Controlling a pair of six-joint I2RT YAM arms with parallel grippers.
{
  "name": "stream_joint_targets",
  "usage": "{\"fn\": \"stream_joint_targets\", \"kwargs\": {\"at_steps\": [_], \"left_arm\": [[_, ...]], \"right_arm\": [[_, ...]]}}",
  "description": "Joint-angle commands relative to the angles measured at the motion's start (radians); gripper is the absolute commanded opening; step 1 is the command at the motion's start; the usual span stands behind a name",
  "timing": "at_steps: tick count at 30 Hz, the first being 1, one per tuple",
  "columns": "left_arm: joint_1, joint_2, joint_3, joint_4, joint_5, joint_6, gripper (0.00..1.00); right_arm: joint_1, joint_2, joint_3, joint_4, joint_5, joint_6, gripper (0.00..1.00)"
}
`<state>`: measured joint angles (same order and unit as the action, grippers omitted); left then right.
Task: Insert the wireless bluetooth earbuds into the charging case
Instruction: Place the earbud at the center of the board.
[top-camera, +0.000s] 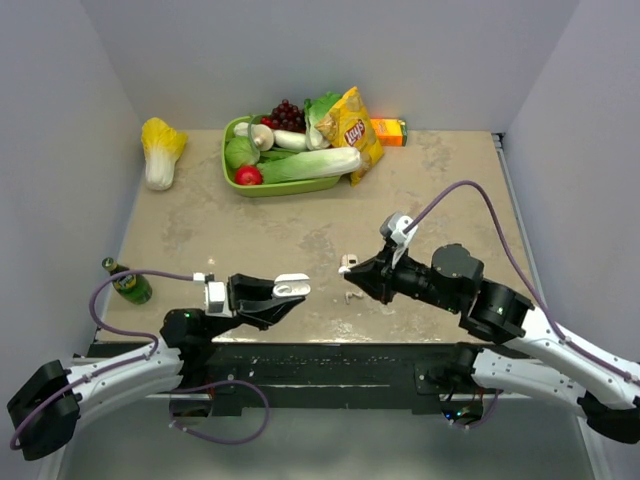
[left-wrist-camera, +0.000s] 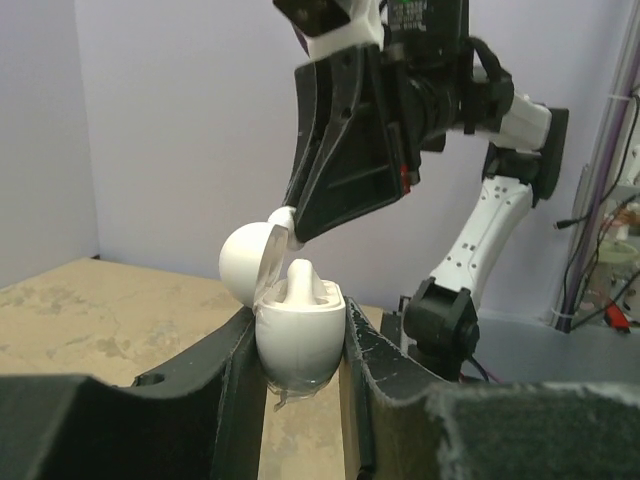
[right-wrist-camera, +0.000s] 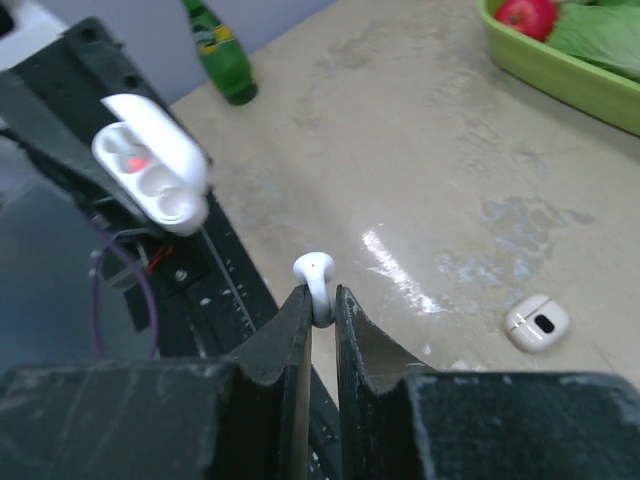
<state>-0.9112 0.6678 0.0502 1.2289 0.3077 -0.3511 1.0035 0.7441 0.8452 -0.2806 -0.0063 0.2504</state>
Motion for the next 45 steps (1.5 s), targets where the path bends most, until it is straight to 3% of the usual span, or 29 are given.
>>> {"fn": "stream_joint_targets", "kwargs": {"at_steps": [1,5,18,45], "left_arm": [[-0.006,0.024,0.056,-0.067,0.122,0.051,0.0],[-0.006,0.088,0.1,-0.074,0.215,0.009,0.0],[-0.006,0.254,0.137,0.083,0.307,-0.089,0.0],[-0.008,0.279,0.134,0.133,0.33,-0.117,0.0]], "right_arm": [[0.064,0.018,0.077,-0.133,-0.186,-0.111,0.0],[0.158,0.009,0.087,-0.135,-0.187,-0.132,0.0],[0.167,0.031,0.071,-0.065,-0.141,-0.131,0.0],[0.182,0.107,0.064,-0.037,-0.112,-0.137,0.0]]}}
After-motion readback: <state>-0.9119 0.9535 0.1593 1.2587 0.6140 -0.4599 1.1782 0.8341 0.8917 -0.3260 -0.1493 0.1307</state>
